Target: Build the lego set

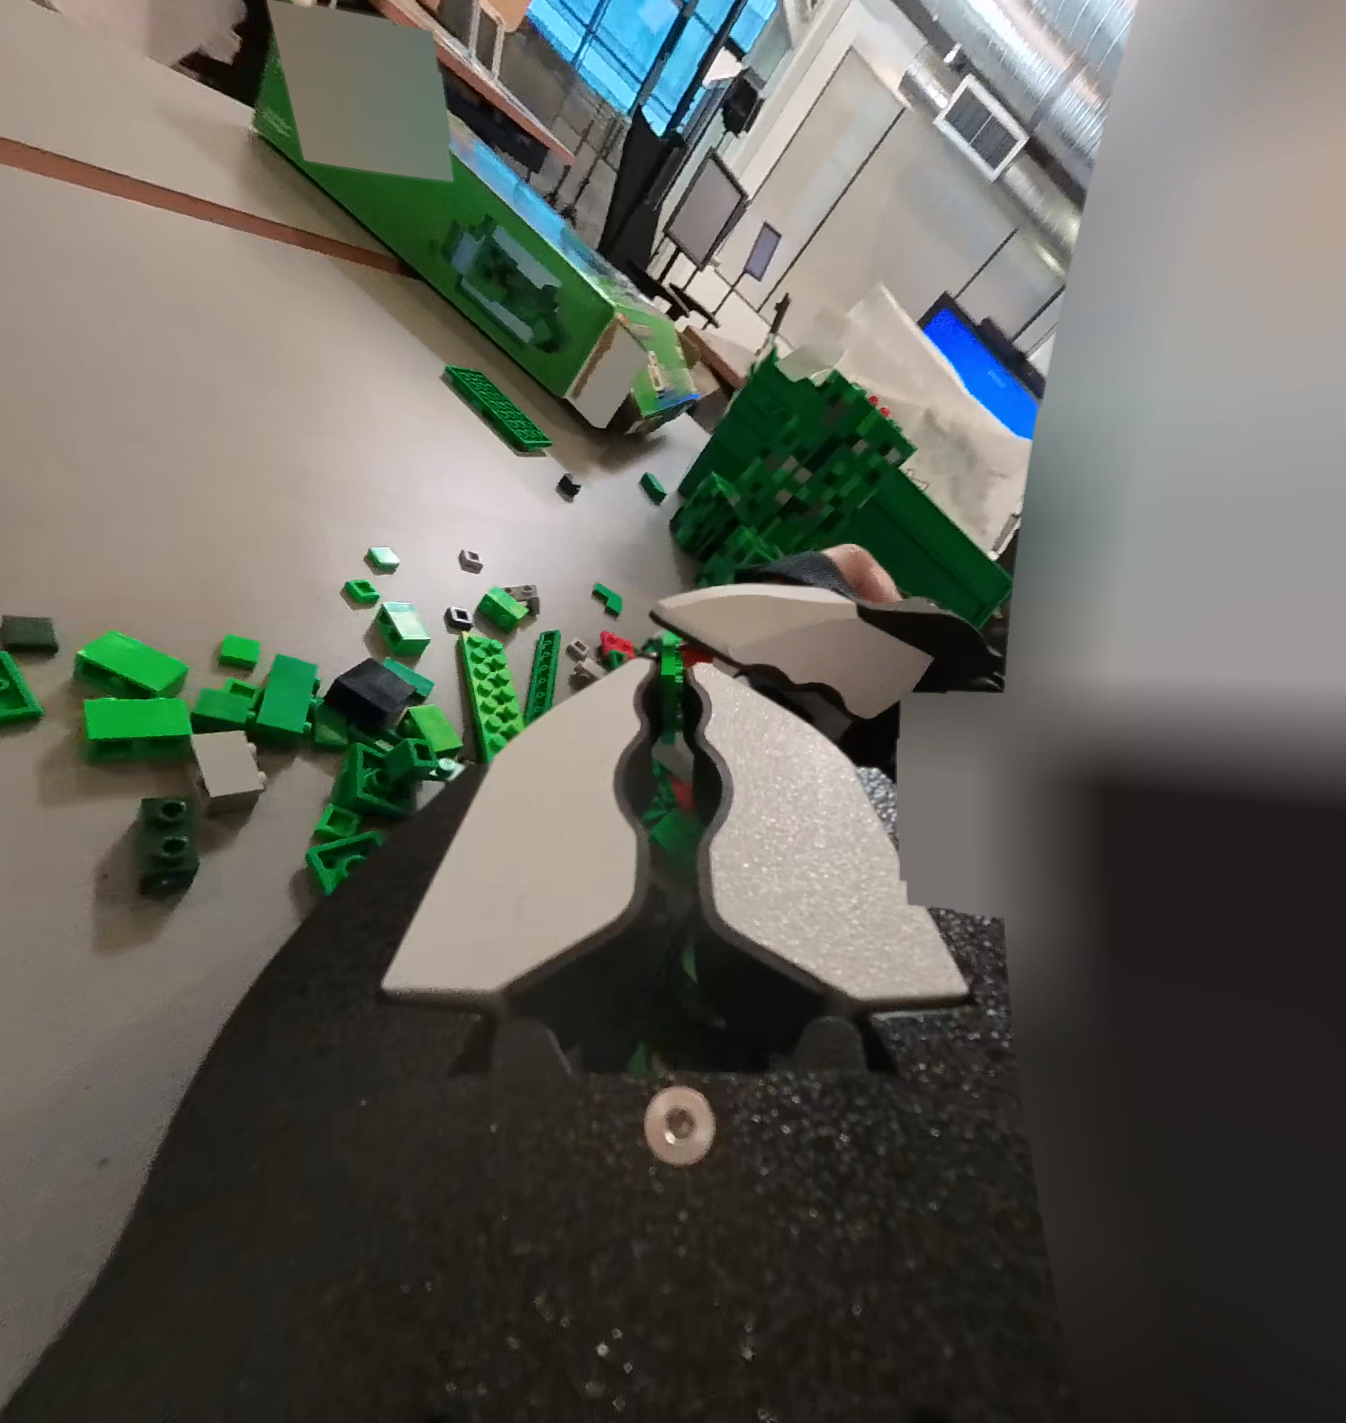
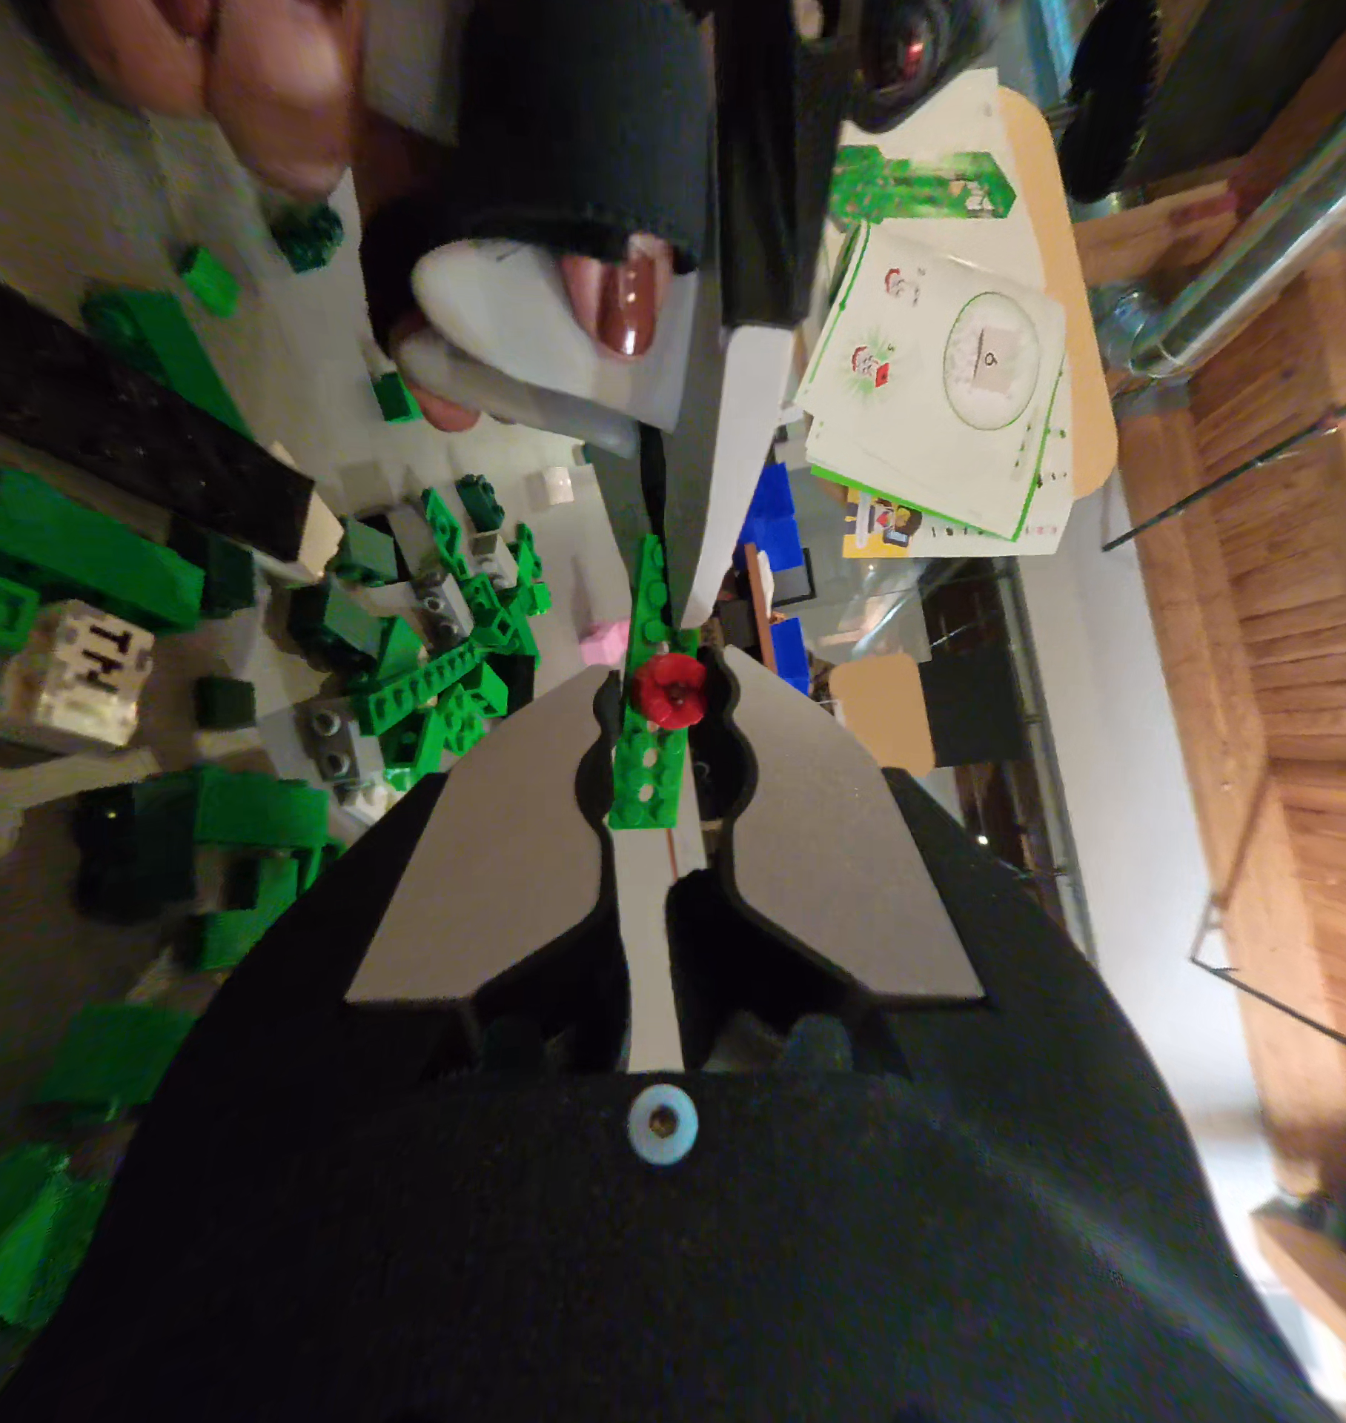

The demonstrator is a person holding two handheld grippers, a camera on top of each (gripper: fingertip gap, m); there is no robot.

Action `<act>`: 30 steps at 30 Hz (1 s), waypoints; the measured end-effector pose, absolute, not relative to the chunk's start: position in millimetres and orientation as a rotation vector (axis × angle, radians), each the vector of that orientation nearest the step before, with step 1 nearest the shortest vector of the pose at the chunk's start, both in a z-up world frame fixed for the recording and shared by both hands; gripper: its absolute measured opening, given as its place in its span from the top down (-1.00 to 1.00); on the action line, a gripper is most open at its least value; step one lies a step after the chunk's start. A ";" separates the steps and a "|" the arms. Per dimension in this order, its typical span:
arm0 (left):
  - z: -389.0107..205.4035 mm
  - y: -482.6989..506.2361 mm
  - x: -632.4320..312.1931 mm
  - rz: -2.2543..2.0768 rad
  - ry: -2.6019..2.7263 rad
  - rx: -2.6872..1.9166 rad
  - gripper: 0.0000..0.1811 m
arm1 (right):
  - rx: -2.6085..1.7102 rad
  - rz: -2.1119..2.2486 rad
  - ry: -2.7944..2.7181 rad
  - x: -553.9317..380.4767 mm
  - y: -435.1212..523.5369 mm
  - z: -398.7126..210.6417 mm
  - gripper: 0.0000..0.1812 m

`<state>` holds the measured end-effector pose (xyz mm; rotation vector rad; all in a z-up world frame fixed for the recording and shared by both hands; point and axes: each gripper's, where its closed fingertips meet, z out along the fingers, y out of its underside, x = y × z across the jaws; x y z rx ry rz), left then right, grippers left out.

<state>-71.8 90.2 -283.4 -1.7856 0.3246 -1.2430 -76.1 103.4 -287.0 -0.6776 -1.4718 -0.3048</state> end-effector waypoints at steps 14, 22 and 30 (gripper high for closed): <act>-273.6 81.3 -67.1 -1.205 0.467 -1.686 0.95 | -0.968 0.443 -1.493 -74.9 89.9 -282.6 0.81; -274.3 79.7 -64.4 -1.171 0.506 -1.690 0.95 | -1.072 0.732 -1.563 -72.5 82.9 -285.3 0.79; -275.6 81.3 -65.5 -1.237 0.458 -1.706 0.96 | -0.874 0.486 -1.531 -69.9 84.1 -281.9 0.78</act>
